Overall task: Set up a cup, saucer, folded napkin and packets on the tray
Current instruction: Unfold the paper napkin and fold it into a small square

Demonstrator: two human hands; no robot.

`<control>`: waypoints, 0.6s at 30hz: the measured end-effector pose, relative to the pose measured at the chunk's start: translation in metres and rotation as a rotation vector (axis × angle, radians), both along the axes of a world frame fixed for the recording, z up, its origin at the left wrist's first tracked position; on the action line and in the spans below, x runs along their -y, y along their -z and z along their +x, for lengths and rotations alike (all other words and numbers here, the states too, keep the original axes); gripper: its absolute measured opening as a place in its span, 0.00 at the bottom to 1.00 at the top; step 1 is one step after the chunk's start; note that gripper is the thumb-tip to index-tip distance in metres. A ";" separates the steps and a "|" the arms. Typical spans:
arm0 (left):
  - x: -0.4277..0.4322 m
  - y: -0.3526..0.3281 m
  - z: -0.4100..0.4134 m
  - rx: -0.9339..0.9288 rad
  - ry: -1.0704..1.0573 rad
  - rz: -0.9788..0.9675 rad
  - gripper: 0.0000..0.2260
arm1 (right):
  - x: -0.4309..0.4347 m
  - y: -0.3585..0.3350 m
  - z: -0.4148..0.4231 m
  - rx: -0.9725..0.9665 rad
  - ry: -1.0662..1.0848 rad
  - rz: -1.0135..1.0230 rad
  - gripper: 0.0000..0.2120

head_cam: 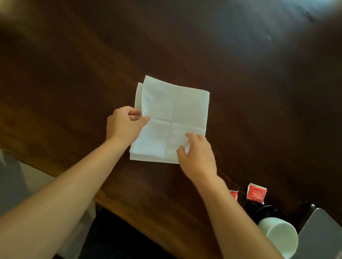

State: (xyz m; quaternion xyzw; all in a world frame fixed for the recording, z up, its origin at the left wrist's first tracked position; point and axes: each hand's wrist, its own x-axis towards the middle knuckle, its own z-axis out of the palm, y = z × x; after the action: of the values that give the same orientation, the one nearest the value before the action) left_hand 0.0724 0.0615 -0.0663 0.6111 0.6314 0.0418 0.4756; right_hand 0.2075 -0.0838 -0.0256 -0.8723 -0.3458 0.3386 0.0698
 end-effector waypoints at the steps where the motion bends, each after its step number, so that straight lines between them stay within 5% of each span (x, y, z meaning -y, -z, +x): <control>1: -0.001 -0.002 0.003 -0.023 0.047 -0.031 0.13 | 0.003 0.003 0.006 -0.018 0.016 -0.010 0.22; 4: -0.001 -0.010 0.005 0.007 0.052 -0.036 0.06 | 0.012 0.006 0.012 -0.050 0.040 0.007 0.22; 11: 0.017 -0.001 -0.028 -0.102 0.048 -0.213 0.10 | 0.018 0.007 0.009 -0.050 0.078 0.048 0.23; 18: -0.001 -0.005 -0.019 -0.095 0.178 0.043 0.12 | 0.000 0.009 0.008 0.035 -0.013 0.074 0.23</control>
State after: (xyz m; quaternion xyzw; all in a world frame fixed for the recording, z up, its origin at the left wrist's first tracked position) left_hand 0.0538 0.0625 -0.0612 0.6762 0.5952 -0.0161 0.4338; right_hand 0.2157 -0.0841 -0.0344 -0.8728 -0.3648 0.3105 0.0938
